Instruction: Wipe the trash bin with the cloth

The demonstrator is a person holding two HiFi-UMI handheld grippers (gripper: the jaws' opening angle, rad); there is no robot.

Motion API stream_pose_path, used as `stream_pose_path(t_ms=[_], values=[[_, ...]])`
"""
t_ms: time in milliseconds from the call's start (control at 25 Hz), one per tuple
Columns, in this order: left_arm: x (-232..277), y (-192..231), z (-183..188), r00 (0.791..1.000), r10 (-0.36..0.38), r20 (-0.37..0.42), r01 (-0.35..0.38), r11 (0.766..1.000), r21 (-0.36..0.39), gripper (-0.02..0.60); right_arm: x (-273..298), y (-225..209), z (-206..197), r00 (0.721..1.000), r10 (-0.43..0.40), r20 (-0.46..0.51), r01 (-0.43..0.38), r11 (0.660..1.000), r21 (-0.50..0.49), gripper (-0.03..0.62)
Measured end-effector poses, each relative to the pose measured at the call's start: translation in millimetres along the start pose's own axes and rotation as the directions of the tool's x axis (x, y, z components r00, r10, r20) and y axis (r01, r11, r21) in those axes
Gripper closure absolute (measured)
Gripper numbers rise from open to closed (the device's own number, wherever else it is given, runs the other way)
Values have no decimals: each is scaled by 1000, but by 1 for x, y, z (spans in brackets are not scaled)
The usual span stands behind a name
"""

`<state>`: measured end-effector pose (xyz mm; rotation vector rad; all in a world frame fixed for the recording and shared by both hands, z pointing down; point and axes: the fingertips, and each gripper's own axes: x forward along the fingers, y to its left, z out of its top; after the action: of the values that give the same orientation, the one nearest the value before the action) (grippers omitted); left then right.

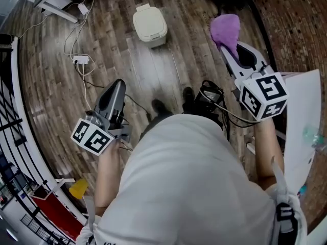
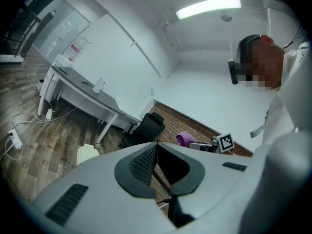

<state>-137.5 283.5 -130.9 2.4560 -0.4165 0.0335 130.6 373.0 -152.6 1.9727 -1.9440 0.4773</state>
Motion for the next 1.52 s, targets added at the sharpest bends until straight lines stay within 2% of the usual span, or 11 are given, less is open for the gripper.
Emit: stream_pose_path(t_ms=[280,560,1120,1520], values=[[36,-36,-13,998,-32,-48,33,999,16,578,-12,-14,-7,1000,23,10,-24,1000,13,498],[61,-54,-18,995,-49,-88,53,998,35,578,-16,-23,0,998,39,40,-40,999,24,499],[73,-59,-20,995,-63,-79,66,997,38,578,-12,-12,25,993,72,97,-70,997,-25,502],[79,-60,-23,994,-67,-86,71,997,35,578,-20,-18,35,992,38,117,-28,996,-81,507]])
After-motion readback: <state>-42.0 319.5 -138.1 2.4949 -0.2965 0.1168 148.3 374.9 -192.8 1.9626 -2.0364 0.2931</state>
